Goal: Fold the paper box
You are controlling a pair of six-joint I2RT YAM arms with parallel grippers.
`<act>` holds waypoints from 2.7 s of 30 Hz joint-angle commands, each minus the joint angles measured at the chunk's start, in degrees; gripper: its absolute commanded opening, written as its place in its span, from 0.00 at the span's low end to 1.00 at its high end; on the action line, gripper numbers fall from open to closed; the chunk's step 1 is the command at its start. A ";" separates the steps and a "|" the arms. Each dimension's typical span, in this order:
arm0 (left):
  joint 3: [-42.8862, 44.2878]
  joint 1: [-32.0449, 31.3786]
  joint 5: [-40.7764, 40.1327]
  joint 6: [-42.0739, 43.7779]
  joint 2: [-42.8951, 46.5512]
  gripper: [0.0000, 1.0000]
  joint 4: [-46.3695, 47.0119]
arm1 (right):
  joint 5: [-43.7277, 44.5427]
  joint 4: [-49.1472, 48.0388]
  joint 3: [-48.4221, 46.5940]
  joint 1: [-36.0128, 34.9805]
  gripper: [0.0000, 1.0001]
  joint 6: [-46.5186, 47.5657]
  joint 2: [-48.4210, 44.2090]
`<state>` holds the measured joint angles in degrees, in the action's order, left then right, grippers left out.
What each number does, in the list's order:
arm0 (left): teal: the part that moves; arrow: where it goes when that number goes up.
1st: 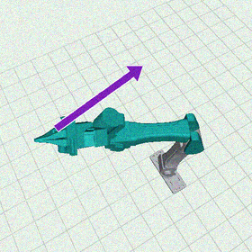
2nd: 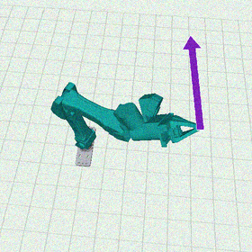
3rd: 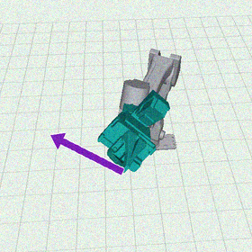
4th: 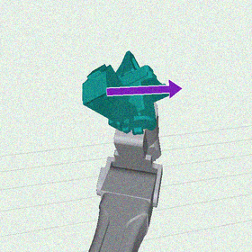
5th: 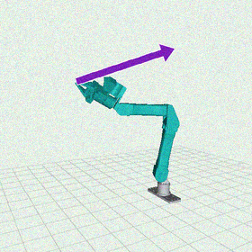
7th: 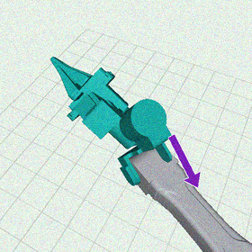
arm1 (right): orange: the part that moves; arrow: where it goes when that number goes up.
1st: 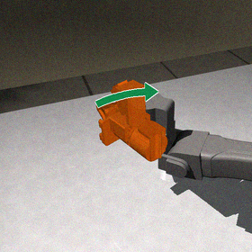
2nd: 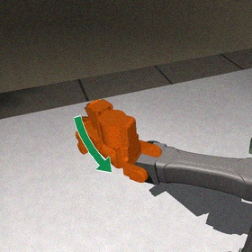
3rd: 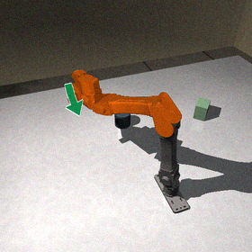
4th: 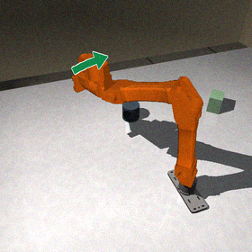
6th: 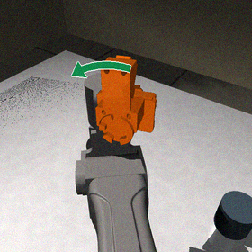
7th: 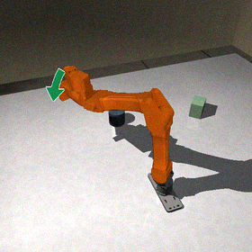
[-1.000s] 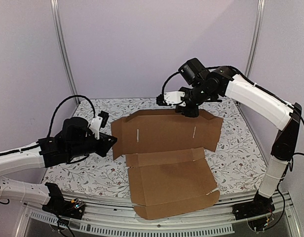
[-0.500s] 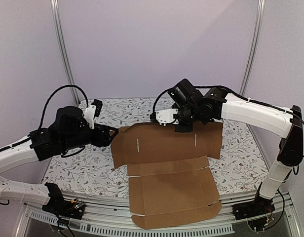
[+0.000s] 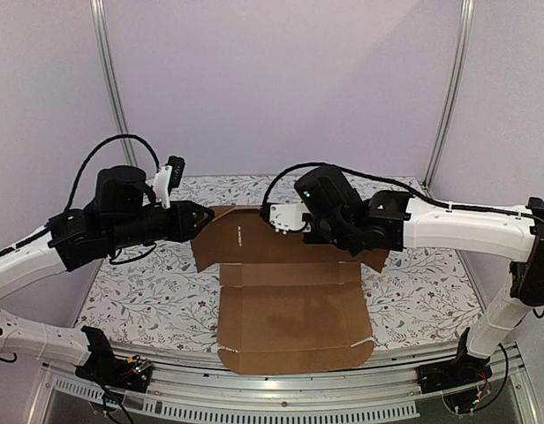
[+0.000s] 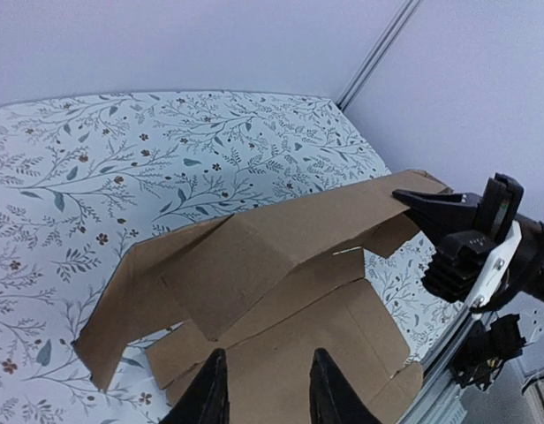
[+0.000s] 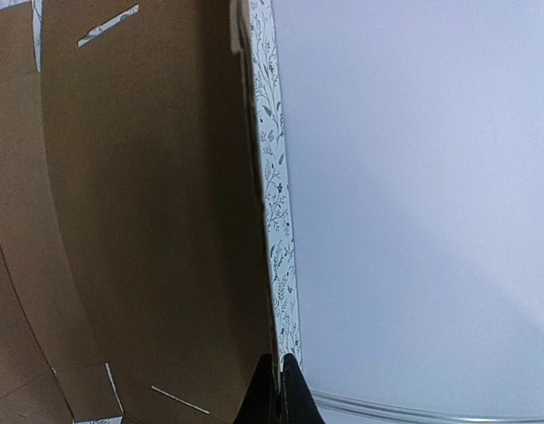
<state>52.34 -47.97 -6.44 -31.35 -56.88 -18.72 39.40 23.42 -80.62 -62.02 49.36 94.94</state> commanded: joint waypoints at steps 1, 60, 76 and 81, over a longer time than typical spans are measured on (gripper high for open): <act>3.25 -0.24 0.56 -2.64 -4.12 0.26 0.57 | 7.21 -11.27 3.50 -2.47 0.00 2.34 -2.69; -5.19 0.75 5.83 -13.13 -14.07 0.00 28.96 | 12.31 -15.61 8.30 -9.08 0.00 -5.59 1.82; -5.86 2.87 0.88 -8.42 -1.94 0.09 3.86 | 10.53 -10.44 4.40 -6.88 0.00 -10.02 -1.20; -7.09 3.14 -0.44 -6.90 3.44 0.15 -1.83 | 8.07 -9.26 4.39 -6.22 0.00 -11.75 -3.34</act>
<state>46.96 -45.60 -5.08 -40.34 -56.55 -12.73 50.09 11.97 -74.78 -69.01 41.08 94.87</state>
